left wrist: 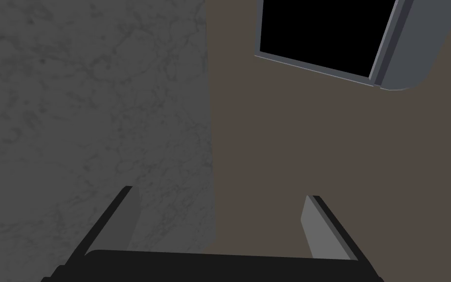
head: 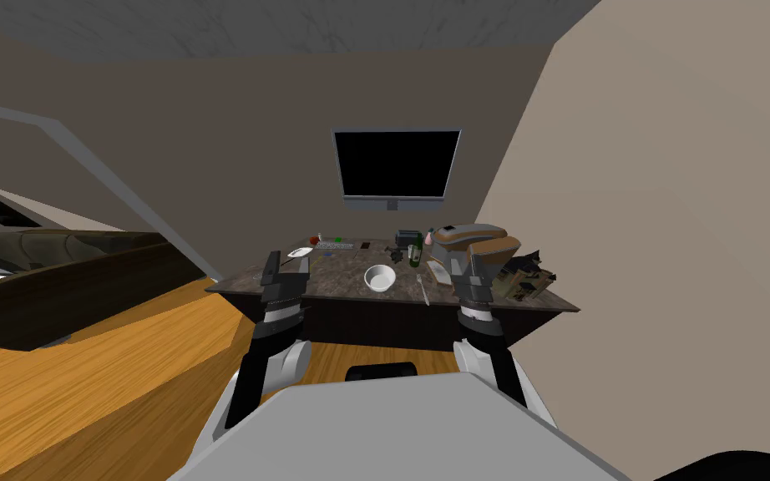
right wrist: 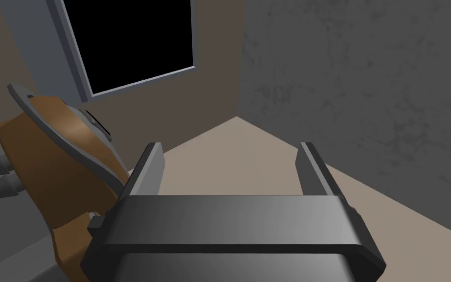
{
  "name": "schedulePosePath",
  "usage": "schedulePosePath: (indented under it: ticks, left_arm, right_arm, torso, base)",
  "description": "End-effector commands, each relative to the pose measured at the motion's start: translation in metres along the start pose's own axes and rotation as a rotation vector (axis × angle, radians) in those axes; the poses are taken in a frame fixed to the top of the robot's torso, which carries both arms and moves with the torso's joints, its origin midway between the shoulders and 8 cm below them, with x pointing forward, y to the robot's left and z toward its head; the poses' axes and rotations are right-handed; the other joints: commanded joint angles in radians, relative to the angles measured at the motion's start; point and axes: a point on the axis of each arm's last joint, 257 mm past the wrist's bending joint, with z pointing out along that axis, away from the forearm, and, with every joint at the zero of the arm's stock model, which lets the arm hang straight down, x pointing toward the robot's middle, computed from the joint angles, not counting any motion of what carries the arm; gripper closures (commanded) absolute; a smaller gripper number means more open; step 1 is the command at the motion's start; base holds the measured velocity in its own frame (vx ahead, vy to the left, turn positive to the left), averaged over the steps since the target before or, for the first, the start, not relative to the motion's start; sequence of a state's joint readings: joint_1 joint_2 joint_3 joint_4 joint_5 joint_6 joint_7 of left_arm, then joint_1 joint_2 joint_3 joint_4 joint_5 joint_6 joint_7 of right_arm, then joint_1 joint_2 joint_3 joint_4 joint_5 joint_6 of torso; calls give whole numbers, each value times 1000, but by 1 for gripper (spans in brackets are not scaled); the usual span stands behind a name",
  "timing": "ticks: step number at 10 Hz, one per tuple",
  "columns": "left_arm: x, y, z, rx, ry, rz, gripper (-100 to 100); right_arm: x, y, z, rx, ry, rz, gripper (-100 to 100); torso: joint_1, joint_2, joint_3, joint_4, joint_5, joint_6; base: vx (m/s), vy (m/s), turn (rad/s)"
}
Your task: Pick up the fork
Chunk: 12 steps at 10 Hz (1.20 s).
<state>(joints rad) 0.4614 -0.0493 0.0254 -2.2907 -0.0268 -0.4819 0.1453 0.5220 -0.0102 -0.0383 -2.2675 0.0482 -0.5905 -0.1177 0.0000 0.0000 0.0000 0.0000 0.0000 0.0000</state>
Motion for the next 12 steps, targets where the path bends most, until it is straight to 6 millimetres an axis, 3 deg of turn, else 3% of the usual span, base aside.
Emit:
schedulePosePath:
  ticks: [1, 12]
  left_arm:
    - [0, 0, 0, 0, 0, 0, 0]
    - [0, 0, 0, 0, 0, 0, 0]
  right_arm:
    - [3, -4, -1, 11, 23, 7, -100]
    - [22, -64, -32, 201, 187, 98, -100]
  torso:
    - [0, 0, 0, 0, 0, 0]
    - [3, 4, 3, 1, 1, 0]
  base:
    - [-12, 18, 10]
    - [-64, 45, 19]
